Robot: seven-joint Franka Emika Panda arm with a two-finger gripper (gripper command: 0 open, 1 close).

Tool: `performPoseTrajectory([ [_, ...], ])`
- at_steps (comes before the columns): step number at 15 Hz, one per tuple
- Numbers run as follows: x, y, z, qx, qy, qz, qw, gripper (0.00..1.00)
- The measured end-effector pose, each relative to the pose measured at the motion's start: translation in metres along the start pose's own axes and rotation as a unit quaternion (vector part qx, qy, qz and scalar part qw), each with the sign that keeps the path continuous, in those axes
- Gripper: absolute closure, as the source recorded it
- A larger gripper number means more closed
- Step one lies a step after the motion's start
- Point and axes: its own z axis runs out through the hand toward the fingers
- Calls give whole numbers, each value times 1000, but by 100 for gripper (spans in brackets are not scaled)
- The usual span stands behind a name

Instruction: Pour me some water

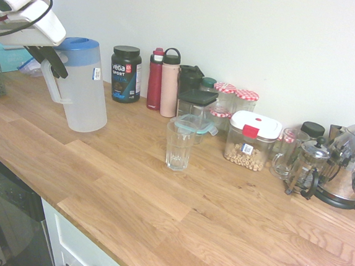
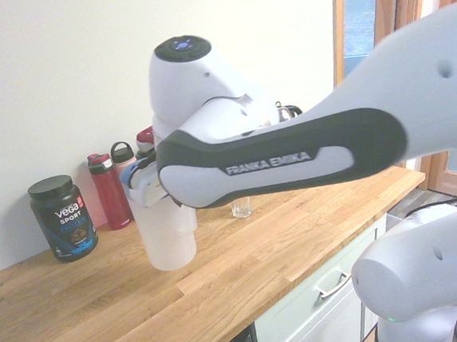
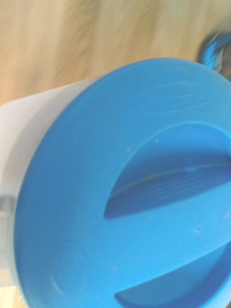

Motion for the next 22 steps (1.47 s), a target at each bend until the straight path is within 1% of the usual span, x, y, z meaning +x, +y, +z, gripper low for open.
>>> performPoseTrajectory([
  [3, 16, -30, 43, -32, -8, 39, 999, 100],
  [5, 18, -41, 58, -47, 0, 72, 996, 100],
  [10, -4, -49, 56, -67, 32, 113, 991, 100],
  [15, -14, -50, 61, -78, 17, 126, 989, 100],
  [16, -11, -49, 65, -78, 16, 129, 988, 0],
  [22, -2, -41, 68, -69, 1, 132, 989, 0],
])
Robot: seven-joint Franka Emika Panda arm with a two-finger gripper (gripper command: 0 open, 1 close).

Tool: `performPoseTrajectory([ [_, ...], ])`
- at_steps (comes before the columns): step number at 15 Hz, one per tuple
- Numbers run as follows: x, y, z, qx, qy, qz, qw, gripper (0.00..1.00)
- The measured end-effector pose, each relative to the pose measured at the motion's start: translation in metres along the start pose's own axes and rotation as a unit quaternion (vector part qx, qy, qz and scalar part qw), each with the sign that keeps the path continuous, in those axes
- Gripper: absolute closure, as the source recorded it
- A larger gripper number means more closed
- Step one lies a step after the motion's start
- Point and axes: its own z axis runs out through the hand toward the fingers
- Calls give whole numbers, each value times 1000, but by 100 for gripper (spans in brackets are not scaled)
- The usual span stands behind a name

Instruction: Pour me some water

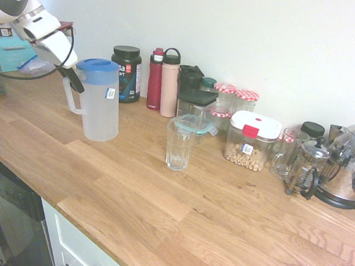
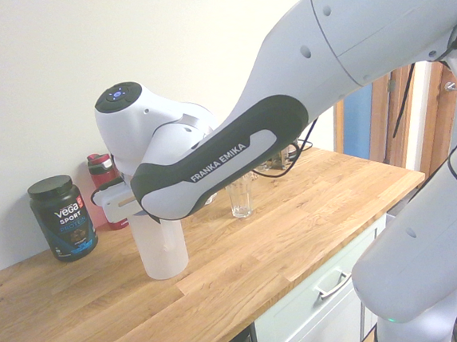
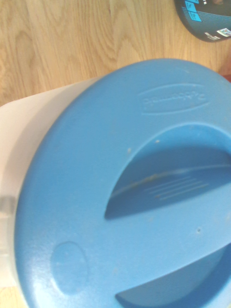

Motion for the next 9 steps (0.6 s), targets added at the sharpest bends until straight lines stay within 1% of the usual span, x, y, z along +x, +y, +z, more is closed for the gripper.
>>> performPoseTrajectory([
  [4, 4, 3, -1, 2, -10, -3, 1000, 0],
  [6, -1, 7, -7, -10, -30, -18, 999, 0],
  [7, -6, 11, -12, -19, -56, -30, 998, 0],
  [9, -14, 22, -30, -30, -120, -66, 990, 0],
])
